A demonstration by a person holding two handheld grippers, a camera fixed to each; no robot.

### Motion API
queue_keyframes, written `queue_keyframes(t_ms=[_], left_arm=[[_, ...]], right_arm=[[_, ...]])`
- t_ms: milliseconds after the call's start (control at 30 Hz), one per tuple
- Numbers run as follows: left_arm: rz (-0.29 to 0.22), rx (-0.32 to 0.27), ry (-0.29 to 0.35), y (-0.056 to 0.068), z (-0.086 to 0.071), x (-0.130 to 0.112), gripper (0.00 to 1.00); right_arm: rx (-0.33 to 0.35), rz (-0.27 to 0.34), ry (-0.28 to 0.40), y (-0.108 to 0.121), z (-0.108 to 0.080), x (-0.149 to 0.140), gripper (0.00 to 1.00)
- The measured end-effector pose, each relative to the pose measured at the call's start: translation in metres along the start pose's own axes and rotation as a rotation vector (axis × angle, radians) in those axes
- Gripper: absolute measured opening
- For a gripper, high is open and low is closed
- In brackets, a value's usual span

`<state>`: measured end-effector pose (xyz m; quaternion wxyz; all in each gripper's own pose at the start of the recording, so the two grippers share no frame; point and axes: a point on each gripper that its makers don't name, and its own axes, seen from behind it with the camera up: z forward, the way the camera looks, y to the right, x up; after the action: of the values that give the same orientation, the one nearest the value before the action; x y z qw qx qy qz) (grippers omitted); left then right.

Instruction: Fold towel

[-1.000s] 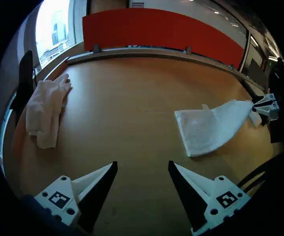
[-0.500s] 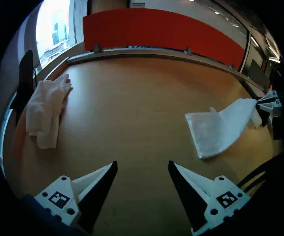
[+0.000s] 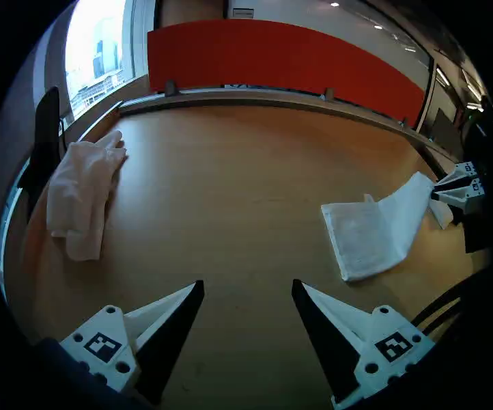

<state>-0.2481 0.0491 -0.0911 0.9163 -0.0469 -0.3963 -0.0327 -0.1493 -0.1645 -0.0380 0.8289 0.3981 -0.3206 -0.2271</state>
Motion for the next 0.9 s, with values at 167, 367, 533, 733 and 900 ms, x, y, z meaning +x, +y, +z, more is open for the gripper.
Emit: queue_keyframes(t_ms=[167, 367, 533, 733, 900], left_arm=[[-0.010, 0.004, 0.004, -0.003, -0.003, -0.001, 0.95], [-0.020, 0.014, 0.009, -0.008, -0.010, -0.002, 0.95], [-0.030, 0.026, 0.016, -0.015, -0.016, -0.003, 0.95], [-0.043, 0.040, 0.021, -0.024, -0.021, -0.005, 0.95], [-0.052, 0.047, 0.021, -0.028, -0.022, -0.008, 0.95]], right_arm=[[0.059, -0.040, -0.002, -0.023, 0.020, 0.011, 0.04], [0.133, -0.090, -0.008, -0.051, 0.042, 0.021, 0.04], [0.181, -0.110, -0.018, -0.069, 0.059, 0.024, 0.04], [0.207, -0.097, -0.035, -0.076, 0.073, 0.024, 0.04], [0.215, -0.095, -0.038, -0.077, 0.075, 0.025, 0.04]])
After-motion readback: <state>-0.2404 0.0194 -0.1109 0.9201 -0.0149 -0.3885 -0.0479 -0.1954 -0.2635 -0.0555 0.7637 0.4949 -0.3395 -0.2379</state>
